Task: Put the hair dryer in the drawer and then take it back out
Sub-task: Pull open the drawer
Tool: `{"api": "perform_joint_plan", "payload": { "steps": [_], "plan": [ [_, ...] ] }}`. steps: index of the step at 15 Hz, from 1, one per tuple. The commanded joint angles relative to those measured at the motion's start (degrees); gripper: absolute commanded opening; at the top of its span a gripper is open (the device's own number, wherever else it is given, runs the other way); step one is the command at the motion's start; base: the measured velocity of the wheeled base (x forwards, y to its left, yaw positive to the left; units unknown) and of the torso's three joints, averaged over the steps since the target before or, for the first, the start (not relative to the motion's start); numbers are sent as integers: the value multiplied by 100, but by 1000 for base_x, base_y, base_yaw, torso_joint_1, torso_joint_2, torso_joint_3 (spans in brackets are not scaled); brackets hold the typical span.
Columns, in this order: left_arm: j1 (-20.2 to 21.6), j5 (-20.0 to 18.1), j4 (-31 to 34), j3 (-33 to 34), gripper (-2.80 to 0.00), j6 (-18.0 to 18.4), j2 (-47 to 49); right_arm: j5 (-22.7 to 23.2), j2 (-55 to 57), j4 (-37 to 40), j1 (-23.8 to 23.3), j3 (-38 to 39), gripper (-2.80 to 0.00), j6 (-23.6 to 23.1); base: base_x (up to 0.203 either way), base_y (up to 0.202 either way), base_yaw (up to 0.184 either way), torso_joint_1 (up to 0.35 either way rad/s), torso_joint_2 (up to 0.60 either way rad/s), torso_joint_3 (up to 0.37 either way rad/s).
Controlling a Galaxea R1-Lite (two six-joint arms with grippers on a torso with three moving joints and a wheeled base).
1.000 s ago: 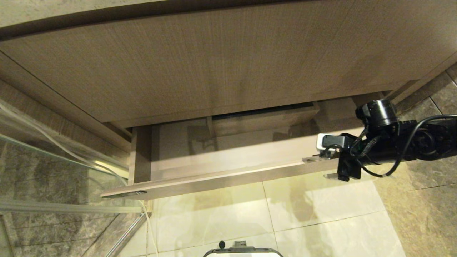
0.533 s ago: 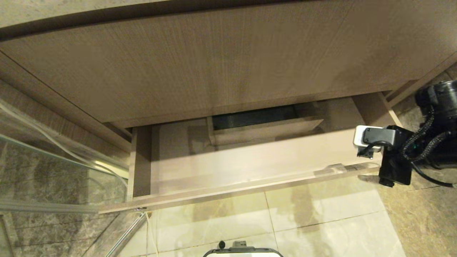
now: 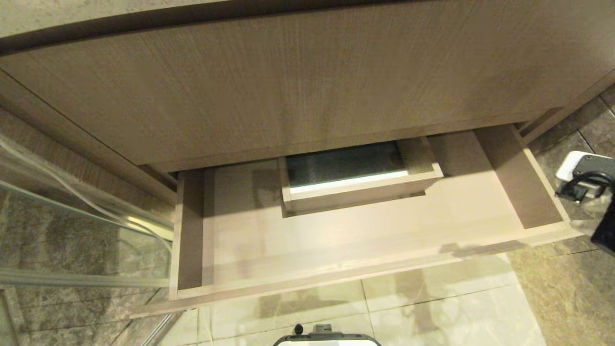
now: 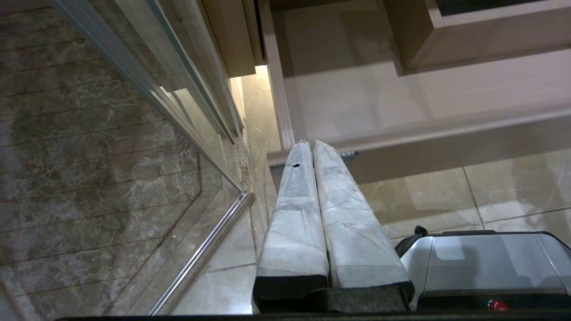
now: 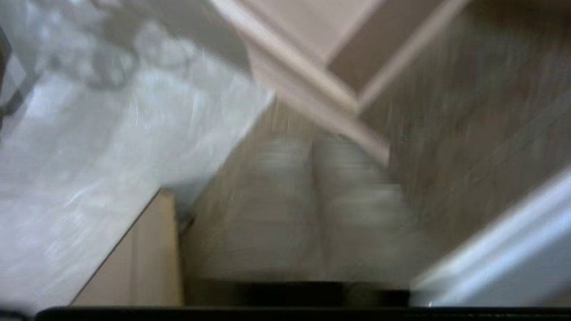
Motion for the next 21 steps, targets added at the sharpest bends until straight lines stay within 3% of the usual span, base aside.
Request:
{"api": "perform_joint_plan", "payload": {
  "steps": [1,4,7,11,14,21],
  "plan": [
    [2,1,-3,1,-280,0,6,-323,-673,601,-98,4,-280,468,0,0,0,0,0,0],
    [2,1,-3,1,-280,0,6,-632,-1074,796,-529,65,-280,777,0,0,0,0,0,0],
    [-2,1,-3,1,-280,5,3,-661,-1220,770,-874,-44,-280,894,0,0,0,0,0,0],
    [2,1,-3,1,-280,6,6,-637,-1210,819,-1339,-572,-280,1382,0,0,0,0,0,0],
    [-3,1,-3,1,-280,4,0,-647,-1313,1149,-1462,-724,-280,2725,0,0,0,0,0,0],
    [2,1,-3,1,-280,0,6,-831,-1733,1378,-1970,-838,-280,3037,0,0,0,0,0,0]
  ]
}}
